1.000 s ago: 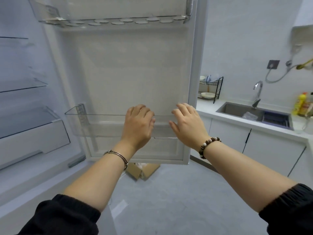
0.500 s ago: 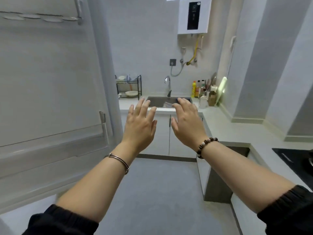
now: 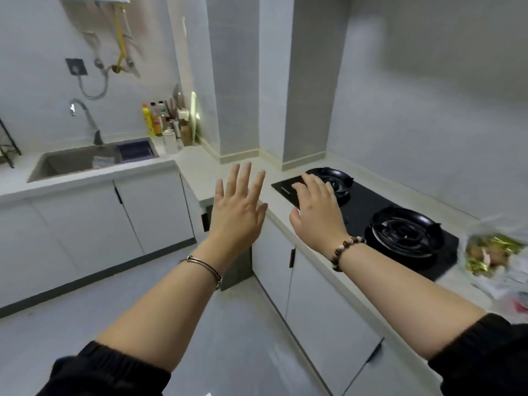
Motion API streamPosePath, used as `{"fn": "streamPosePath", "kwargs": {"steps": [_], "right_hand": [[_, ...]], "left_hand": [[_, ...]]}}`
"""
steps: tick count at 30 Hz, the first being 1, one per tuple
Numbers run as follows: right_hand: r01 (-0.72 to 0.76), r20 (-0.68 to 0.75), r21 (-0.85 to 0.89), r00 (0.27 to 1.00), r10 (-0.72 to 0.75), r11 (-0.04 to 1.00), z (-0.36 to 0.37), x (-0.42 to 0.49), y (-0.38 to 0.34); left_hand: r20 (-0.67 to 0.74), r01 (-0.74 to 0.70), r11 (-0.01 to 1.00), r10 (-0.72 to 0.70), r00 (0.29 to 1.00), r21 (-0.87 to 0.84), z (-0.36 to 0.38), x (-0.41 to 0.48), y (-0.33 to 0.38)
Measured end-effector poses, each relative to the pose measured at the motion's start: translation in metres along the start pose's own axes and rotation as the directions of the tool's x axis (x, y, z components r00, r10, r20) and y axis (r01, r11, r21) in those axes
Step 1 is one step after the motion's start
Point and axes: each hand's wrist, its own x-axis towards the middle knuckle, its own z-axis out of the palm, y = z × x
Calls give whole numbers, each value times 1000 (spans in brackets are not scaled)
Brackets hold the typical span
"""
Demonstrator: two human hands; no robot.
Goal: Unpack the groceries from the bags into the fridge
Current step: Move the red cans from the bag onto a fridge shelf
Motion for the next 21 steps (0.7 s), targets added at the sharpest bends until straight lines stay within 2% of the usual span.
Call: {"fn": "streamPosePath", "kwargs": {"steps": [2,5,11,15,21], "right_hand": [[-88,21,-49,996,89,995,-2,-18,35],[-219,3,-82,976,220,972,-7,-38,75],[-462,-93,-171,887,452,870,-22,-69,140],[-619,-155,-208,785,599,757,-33,-104,168],[-778,-200,-245,625,755,579,-57,-167,193]], "left_hand": [[48,-37,998,40,998,-50,23,9,37],[98,-170,980,179,979,-100,51,25,79],[78,-371,883,408,910,-287,96,63,144],[57,-530,745,599,799,-405,125,69,194],[20,-584,524,754,656,-620,148,55,272]]}}
